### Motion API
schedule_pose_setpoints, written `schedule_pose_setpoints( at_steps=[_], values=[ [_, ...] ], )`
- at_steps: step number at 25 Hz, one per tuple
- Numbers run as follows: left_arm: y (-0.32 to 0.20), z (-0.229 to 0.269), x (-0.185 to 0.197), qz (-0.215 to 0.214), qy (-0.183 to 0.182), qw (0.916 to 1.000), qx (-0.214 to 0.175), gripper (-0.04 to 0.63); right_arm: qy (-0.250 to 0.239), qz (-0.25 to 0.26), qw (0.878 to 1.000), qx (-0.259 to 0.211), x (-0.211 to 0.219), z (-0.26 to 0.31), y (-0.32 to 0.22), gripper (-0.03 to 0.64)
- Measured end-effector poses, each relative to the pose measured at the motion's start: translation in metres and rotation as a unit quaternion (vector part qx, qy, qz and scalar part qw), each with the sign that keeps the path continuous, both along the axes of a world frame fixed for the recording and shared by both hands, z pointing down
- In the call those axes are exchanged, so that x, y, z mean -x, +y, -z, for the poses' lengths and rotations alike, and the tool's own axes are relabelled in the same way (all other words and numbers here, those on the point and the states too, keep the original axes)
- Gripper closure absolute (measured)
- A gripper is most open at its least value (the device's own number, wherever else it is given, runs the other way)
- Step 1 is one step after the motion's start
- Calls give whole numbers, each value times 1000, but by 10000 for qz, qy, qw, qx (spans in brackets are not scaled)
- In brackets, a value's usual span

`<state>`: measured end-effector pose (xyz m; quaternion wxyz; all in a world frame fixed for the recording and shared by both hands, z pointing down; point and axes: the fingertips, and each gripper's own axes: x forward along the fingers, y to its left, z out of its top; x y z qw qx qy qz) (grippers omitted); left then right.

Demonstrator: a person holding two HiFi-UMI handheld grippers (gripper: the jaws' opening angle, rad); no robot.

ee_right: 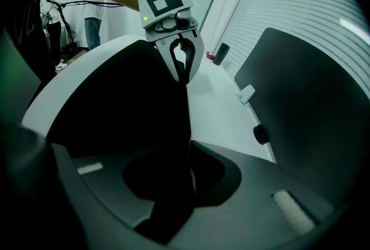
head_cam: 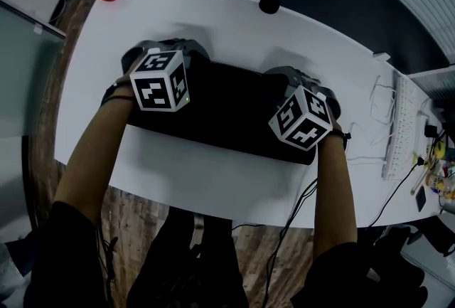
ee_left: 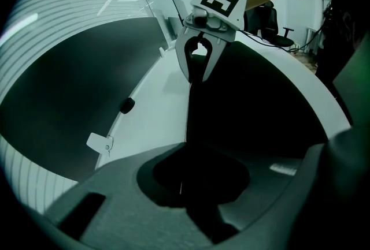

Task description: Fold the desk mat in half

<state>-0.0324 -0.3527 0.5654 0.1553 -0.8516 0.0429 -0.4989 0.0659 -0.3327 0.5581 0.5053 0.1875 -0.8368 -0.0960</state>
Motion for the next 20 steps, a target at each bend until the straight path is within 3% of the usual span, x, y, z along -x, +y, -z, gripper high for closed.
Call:
schedule_pose_setpoints(
  at_steps=[12,20],
  values=[
    [-7,1,5,200,87,9997,-144,498,-232,-405,9985,-298,-5,4,-10,455],
    [-13,21,10,726,595,9955,-102,495,-509,-733,9948,-483,-7,15,-12,457]
  ],
)
